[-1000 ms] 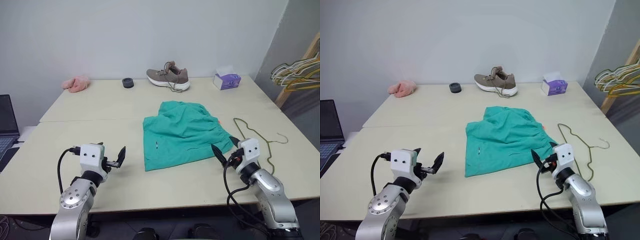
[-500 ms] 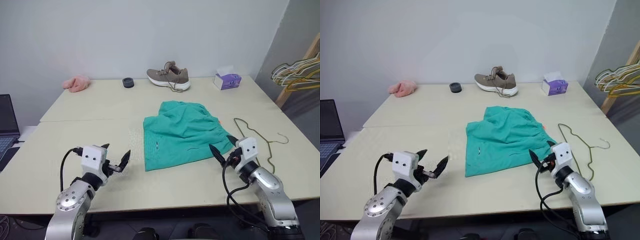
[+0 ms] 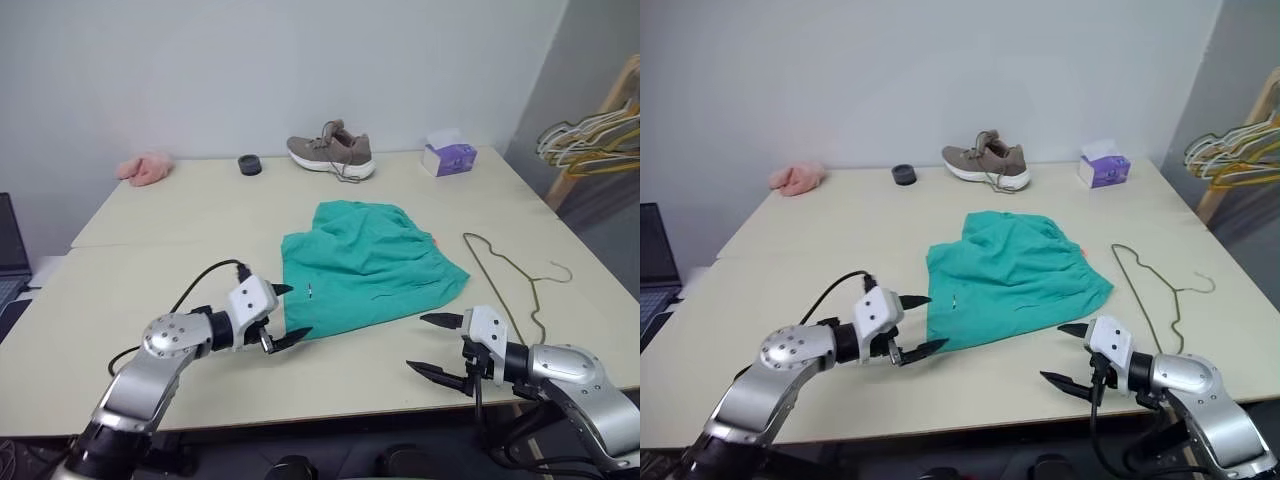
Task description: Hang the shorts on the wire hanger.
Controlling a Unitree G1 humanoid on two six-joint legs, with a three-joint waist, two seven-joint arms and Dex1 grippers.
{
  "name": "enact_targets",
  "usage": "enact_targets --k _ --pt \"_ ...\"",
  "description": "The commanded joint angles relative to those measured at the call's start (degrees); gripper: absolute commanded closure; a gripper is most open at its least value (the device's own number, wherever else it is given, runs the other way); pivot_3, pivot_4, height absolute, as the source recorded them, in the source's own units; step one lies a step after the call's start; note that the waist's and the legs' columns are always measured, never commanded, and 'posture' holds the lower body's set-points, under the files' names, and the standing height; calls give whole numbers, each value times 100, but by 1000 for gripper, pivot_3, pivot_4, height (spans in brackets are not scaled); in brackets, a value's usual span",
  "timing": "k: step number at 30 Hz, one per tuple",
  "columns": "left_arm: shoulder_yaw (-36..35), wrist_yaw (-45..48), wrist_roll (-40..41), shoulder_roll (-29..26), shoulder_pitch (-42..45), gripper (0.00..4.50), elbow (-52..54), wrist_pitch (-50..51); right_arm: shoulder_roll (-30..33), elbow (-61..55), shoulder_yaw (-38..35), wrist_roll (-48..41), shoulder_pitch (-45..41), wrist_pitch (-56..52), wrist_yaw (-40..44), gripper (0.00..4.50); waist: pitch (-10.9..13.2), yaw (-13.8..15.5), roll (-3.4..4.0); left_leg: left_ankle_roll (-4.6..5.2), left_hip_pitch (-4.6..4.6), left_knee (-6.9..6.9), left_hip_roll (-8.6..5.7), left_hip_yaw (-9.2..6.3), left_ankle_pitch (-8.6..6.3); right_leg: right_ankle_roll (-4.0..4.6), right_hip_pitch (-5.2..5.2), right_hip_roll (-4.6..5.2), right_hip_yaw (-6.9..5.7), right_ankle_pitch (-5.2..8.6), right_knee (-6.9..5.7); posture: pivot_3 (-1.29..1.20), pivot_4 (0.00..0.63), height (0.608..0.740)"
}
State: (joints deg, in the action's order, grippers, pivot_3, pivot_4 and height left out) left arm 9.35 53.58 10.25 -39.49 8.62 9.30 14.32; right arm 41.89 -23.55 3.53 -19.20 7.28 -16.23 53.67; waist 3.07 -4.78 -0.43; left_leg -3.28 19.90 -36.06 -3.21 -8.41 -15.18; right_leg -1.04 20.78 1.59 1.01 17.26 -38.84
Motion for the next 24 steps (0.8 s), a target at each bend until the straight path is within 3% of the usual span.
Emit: enact_targets --k 1,8,13,17,24 --pt "445 534 -308 -94 412 0 -632 -289 71 -406 -97 -148 54 -126 23 8 3 -110 -5 0 0 0 2 2 -1 -1 1 0 1 0 1 -270 0 740" --pt "1044 773 -1045 87 1139 0 -2175 -955 -43 -487 -279 -66 90 -141 -284 8 5 -445 -24 2 -1 -2 6 -7 -5 -8 -2 -3 5 -3 6 -317 0 740" --pt "1133 697 -1344 147 1375 0 -2950 -1325 -13 -241 -403 115 -96 -116 -491 8 -12 -524 -15 2 -21 -4 5 -31 -5 -19 -30 -2 1 -9 14 -324 0 740" --pt "1059 478 -1381 261 1484 851 -3347 -1567 160 374 -166 857 -542 326 -609 0 -21 -633 -8 2 -60 -4 5 -38 -5 -23 -67 0 0 -12 17 -326 0 740" --pt "953 566 -1272 307 1454 3077 -3559 -1778 197 1056 141 1330 -1142 722 -416 0 -24 -737 -2 2 -101 -1 11 -37 -5 -19 -106 2 -3 -8 17 -318 0 740"
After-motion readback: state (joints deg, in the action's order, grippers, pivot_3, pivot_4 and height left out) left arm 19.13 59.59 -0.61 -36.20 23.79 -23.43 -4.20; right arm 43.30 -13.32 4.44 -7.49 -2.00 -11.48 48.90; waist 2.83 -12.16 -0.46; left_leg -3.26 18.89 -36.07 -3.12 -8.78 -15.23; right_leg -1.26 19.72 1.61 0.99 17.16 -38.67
